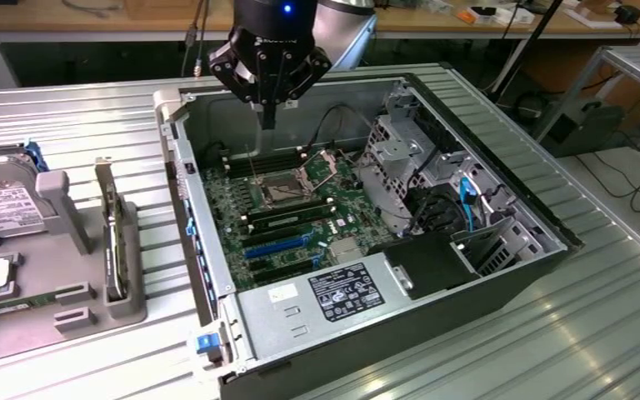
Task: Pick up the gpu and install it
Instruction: 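Reach for the gpu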
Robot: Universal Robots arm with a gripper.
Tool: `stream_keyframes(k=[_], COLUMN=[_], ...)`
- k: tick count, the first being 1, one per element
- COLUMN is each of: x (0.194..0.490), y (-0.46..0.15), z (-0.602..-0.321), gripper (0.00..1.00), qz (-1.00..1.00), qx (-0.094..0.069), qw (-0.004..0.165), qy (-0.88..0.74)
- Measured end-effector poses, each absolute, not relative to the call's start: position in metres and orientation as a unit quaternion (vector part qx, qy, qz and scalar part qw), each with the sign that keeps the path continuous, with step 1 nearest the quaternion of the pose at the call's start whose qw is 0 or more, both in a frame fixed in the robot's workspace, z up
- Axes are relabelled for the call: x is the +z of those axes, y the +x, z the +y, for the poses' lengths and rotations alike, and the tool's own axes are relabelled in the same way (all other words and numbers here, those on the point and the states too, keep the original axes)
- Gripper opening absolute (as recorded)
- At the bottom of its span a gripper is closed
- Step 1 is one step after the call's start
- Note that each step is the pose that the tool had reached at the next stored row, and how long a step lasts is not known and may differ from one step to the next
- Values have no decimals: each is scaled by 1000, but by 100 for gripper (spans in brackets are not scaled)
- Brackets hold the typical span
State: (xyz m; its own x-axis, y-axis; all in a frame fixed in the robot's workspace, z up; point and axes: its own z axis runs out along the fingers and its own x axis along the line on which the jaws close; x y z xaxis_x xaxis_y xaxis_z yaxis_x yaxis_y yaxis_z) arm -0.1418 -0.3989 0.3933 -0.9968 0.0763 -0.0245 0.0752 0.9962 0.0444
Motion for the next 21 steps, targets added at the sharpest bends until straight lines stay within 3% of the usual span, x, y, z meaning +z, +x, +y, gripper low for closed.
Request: stream_keyframes(k=[21], x=[393], y=[-171], z=[-399], gripper=[10], qz=[999], qx=[22], qw=[13], qy=[38])
